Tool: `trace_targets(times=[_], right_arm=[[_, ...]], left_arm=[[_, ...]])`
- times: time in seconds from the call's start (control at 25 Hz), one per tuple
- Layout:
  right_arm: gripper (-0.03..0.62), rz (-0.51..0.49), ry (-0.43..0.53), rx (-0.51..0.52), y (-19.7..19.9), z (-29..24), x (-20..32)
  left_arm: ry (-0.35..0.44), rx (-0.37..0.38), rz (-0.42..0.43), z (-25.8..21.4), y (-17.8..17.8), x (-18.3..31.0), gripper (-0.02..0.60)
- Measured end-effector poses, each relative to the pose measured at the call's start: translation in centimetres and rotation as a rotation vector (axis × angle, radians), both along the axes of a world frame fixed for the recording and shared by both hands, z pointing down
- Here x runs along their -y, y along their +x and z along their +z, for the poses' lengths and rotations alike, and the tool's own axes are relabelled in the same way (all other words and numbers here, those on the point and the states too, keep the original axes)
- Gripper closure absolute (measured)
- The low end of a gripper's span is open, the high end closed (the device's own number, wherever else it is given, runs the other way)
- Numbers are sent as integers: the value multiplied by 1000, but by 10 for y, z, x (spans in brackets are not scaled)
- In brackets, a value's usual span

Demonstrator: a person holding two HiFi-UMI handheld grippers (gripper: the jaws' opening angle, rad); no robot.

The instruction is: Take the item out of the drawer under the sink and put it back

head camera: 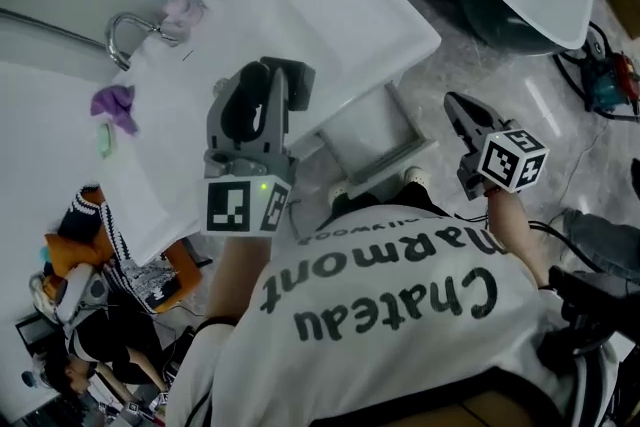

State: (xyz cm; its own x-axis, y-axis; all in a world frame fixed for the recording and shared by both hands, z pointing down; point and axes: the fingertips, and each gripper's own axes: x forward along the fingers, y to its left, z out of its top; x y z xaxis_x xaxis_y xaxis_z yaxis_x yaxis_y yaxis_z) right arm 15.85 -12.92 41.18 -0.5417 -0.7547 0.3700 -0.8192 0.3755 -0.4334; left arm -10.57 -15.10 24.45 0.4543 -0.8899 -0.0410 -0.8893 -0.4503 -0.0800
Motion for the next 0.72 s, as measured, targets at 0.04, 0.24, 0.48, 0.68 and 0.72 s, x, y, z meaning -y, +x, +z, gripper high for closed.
trace_targets(times=[0.04,0.24,0.48,0.68,0.72], right_arm=[[582,7,13,2,-9,-4,3],[582,43,72,2,-50,-20,13],[583,79,131,-8,-84,-40,11],[583,8,256,40,-117,-88,-2],[583,-4,277,26,-120,-96,-4]], left_arm=[[5,-1,3,-4,-10,1,477],[12,-24,26,-13,-59,10,477],[15,-46,78,-19,-95,20,477],[11,-74,98,-21,-106,25,477],[14,-83,102,-22,-106,25,477]])
